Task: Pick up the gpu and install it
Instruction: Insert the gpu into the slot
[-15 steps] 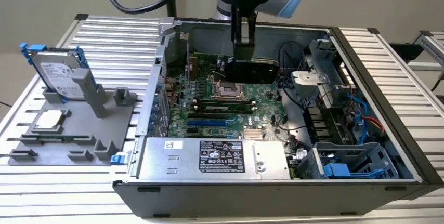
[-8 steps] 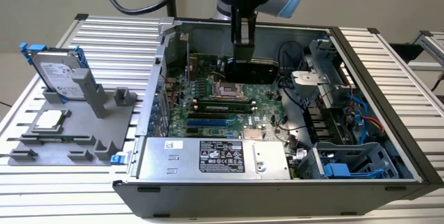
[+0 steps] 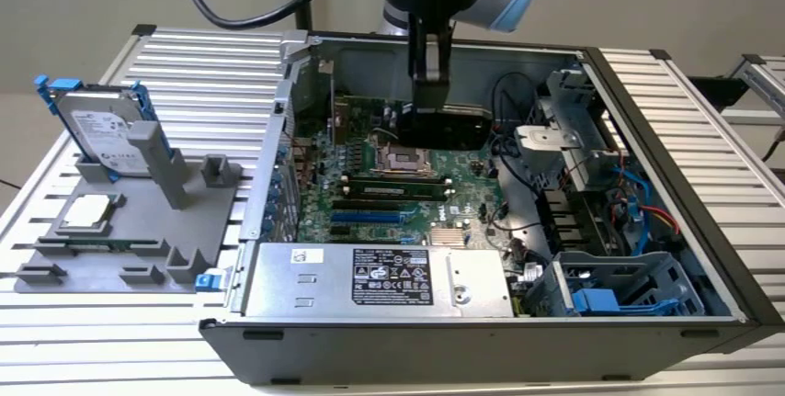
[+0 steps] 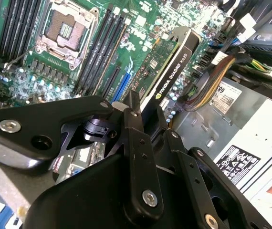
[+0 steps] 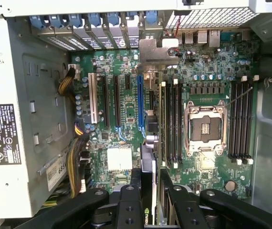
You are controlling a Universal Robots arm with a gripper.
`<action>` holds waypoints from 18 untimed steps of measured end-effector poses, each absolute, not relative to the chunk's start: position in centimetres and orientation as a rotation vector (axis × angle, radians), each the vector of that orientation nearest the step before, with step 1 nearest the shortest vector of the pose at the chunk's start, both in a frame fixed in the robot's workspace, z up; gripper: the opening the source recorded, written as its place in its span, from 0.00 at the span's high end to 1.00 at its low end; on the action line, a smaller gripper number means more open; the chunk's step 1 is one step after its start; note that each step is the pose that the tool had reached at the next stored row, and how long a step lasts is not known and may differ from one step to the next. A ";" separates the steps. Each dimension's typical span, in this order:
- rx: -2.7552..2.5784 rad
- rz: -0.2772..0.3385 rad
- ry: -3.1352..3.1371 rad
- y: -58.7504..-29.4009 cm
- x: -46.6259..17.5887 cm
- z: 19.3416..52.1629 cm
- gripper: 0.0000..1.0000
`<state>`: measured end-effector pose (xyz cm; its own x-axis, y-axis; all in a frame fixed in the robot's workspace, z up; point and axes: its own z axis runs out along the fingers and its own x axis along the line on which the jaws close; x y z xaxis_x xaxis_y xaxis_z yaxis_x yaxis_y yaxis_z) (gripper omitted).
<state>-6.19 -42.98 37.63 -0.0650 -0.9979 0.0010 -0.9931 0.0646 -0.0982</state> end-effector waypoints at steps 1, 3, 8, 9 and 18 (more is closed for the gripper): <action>-2.101 -0.111 2.242 -43.0 -6.2 37.6 1.00; -2.101 -0.111 2.243 -43.0 -6.2 37.6 1.00; -2.101 -0.111 2.243 -43.0 -6.2 37.4 1.00; -2.101 -0.111 2.242 -43.0 -6.2 37.4 1.00; -2.101 -0.111 2.242 -43.0 -6.2 37.2 1.00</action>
<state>-6.19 -42.98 37.23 -0.0650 -0.9979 0.0010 -0.9931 0.0646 -0.0982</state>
